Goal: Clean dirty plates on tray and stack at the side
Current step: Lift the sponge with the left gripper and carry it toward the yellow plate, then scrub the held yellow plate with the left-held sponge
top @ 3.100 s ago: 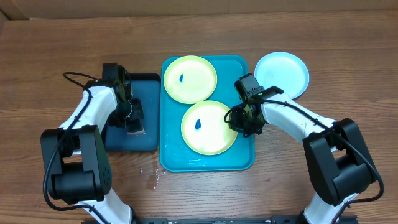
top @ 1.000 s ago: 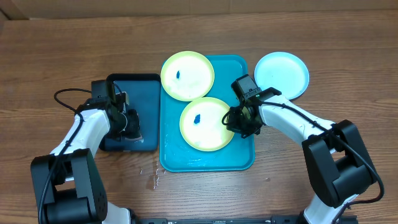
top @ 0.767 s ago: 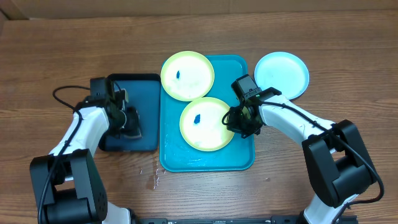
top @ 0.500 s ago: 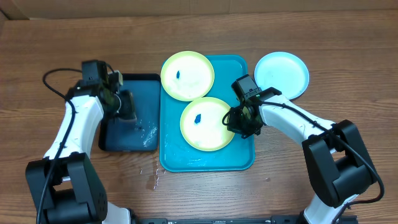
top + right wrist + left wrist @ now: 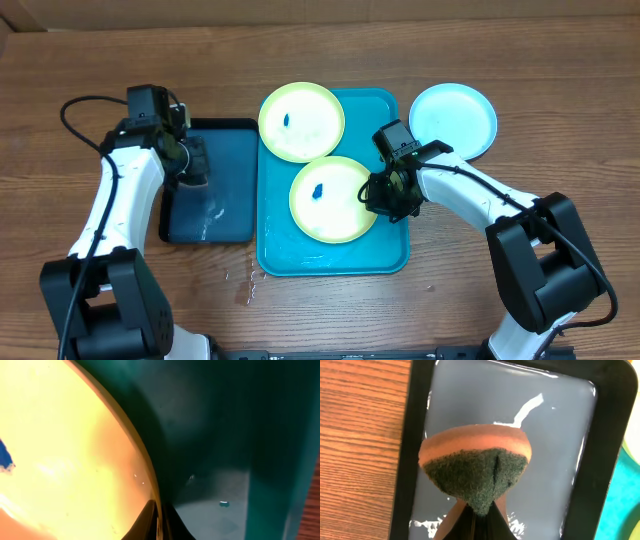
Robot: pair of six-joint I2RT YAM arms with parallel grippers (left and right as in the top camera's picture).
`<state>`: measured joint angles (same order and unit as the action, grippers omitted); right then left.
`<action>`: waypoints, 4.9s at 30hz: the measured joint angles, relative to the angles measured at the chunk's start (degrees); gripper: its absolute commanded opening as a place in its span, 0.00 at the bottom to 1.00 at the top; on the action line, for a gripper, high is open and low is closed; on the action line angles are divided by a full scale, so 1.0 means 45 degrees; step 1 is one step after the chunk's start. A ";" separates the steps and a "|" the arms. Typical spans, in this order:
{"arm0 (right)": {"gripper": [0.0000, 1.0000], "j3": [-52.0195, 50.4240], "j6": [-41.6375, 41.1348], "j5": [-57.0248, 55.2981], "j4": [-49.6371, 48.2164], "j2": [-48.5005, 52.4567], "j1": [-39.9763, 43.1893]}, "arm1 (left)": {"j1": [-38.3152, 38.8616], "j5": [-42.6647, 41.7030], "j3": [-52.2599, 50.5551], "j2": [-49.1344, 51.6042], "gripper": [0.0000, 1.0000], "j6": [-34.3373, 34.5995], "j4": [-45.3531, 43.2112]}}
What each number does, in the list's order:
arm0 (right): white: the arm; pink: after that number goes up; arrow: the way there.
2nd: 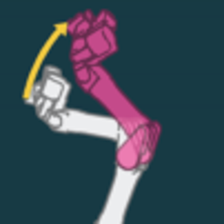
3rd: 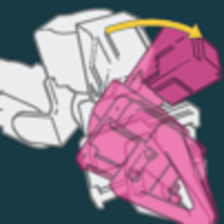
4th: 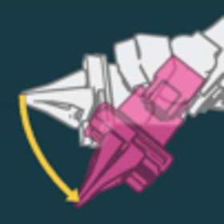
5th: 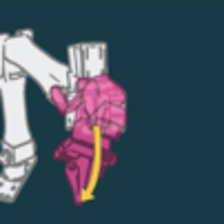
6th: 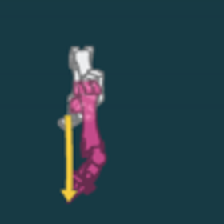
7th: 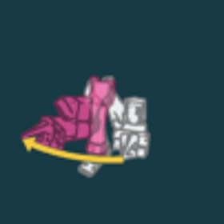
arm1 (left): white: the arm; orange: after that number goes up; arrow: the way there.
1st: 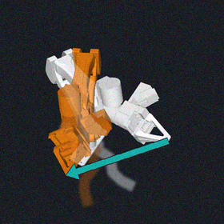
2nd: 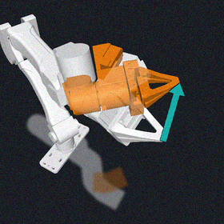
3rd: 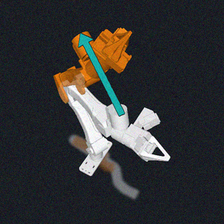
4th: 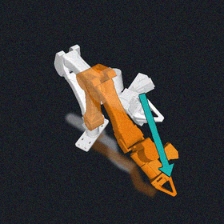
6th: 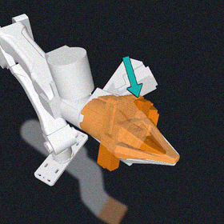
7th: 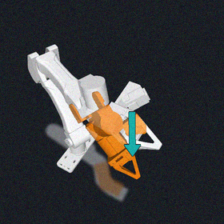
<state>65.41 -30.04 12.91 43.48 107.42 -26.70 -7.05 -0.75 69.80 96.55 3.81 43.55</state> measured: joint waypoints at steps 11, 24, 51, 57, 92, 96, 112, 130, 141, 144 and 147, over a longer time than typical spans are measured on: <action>0.11 -0.0029 0.0714 0.0427 0.0000 0.0000 -0.0005 | 0.1525 0.2365 0.0335 0.0000 0.04 -0.0641 -0.0345; 0.11 -0.0044 0.0709 0.0670 -0.0189 0.0000 -0.0005 | 0.2021 -0.1681 0.0840 0.0000 0.04 -0.0272 0.0942; 0.16 -0.0049 0.0350 0.0753 -0.0233 0.0000 -0.0612 | 0.6475 -0.2433 -0.0461 0.0117 0.04 0.1282 -0.1690; 0.17 -0.0049 0.0350 0.0753 -0.0233 0.0000 -0.0612 | 0.6489 -0.2157 -0.1137 0.0452 0.04 0.1277 -0.2623; 0.18 -0.0049 0.0355 0.0748 -0.0282 0.0000 -0.0617 | 0.6742 -0.0243 -0.1933 0.0743 0.04 0.1117 -0.4163; 0.18 -0.0049 0.0350 0.0748 -0.0306 0.0000 -0.0612 | 0.6897 -0.0053 -0.1996 0.0743 0.04 0.1122 -0.4129; 0.18 -0.0049 0.0355 0.0748 -0.0325 0.0000 -0.0612 | 0.6907 0.0889 -0.2006 0.0743 0.04 0.1166 -0.4541; 0.30 -0.0049 0.0321 0.0743 -0.0335 0.0000 -0.0612 | 0.6907 0.1005 -0.2021 0.0743 0.04 0.1554 -0.4872; 0.04 -0.0053 0.0389 0.0719 -0.0520 0.0000 -0.0612 | 0.6907 0.0398 -0.2021 0.0743 0.04 0.1559 -0.4590; 0.04 -0.0053 0.0340 0.0724 -0.0520 0.0000 -0.0612 | 0.6907 0.0170 -0.2021 0.0743 0.04 0.1559 -0.4483; 0.04 -0.0053 0.0345 0.0714 -0.0534 0.0000 -0.0612 | 0.6907 -0.0083 -0.2021 0.0743 0.04 0.1559 -0.4381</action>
<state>65.17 -28.49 16.12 41.08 107.42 -29.45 24.03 -1.13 60.71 99.90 10.83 23.83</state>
